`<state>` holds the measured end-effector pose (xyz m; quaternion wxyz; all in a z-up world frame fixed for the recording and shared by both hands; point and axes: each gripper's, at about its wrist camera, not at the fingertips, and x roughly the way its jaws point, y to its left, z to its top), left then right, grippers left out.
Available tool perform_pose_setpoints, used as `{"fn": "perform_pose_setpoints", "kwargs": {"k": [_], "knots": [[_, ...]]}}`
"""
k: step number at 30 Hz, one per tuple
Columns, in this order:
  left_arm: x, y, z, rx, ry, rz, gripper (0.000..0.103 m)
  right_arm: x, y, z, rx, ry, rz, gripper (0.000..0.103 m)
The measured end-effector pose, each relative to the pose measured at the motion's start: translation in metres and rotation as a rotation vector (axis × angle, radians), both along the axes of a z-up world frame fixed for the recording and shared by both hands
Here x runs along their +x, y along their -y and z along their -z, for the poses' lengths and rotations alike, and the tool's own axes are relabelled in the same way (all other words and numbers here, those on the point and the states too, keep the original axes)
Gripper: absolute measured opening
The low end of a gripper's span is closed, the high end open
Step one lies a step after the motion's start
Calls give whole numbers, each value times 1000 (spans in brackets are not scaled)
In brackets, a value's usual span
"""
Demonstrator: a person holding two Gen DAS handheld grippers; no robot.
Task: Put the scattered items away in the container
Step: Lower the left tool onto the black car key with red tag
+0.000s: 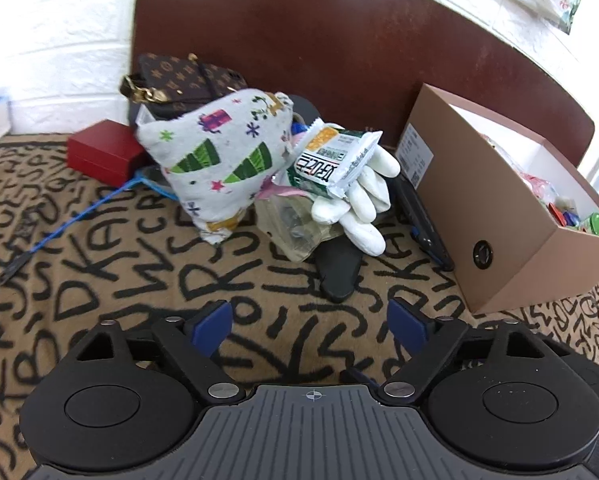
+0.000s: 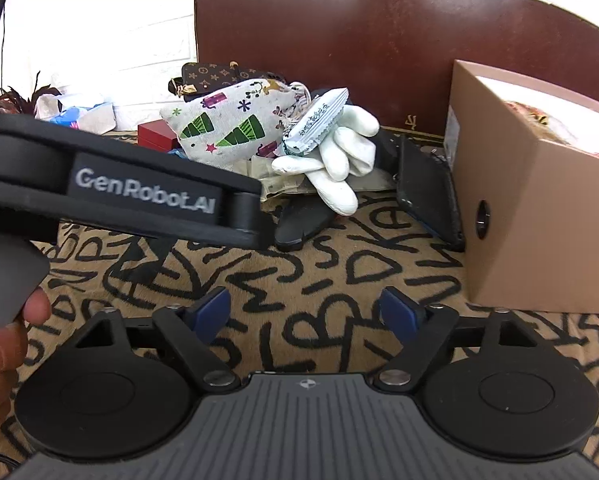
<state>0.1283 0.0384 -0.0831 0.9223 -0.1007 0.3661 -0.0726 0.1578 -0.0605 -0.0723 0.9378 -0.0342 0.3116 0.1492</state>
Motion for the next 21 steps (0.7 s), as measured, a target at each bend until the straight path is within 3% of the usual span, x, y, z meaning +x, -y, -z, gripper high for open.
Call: {"fn": "perform_pose_setpoints", "kwargs": {"k": [8, 15, 19, 21], "knots": [[38, 4, 14, -3, -53, 53, 82, 26, -14, 10, 0, -12, -17, 76], [60, 12, 19, 65, -58, 97, 79, 47, -16, 12, 5, 6, -3, 68], [72, 16, 21, 74, -59, 99, 78, 59, -15, 12, 13, 9, 22, 50], [75, 18, 21, 70, -58, 101, 60, 61, -13, 12, 22, 8, 10, 34]]}}
